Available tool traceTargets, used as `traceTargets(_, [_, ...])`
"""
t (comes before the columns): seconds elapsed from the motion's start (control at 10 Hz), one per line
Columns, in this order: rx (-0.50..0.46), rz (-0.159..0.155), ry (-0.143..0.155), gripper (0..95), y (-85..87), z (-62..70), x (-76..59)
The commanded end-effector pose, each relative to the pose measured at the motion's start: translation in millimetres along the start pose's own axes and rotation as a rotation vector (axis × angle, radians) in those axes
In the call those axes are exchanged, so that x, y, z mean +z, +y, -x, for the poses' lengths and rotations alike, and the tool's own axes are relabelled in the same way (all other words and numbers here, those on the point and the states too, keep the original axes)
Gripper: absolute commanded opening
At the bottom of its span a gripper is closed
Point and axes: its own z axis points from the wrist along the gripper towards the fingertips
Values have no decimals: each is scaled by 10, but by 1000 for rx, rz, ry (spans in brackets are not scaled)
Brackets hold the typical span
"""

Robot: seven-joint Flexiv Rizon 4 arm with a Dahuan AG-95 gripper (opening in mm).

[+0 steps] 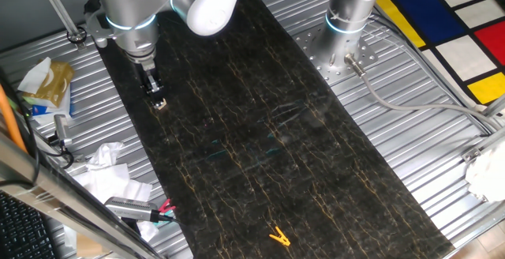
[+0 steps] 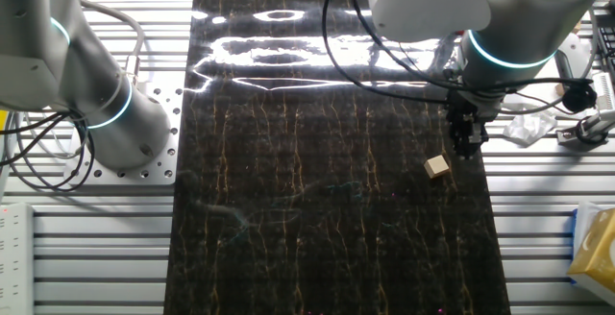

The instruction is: Hold a small block with the gripper and sweep it from left to right on the table

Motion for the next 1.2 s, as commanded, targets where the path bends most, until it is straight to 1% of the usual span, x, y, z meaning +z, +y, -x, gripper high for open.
traceTargets(0.1, [-3,0,5,570,-2,7,7])
traceTargets(0.6, [-3,4,9,570,-2,7,7])
traceTargets(0.9, [16,5,13,570,-2,7,7])
traceTargets(1.2, [24,5,7,570,-2,7,7])
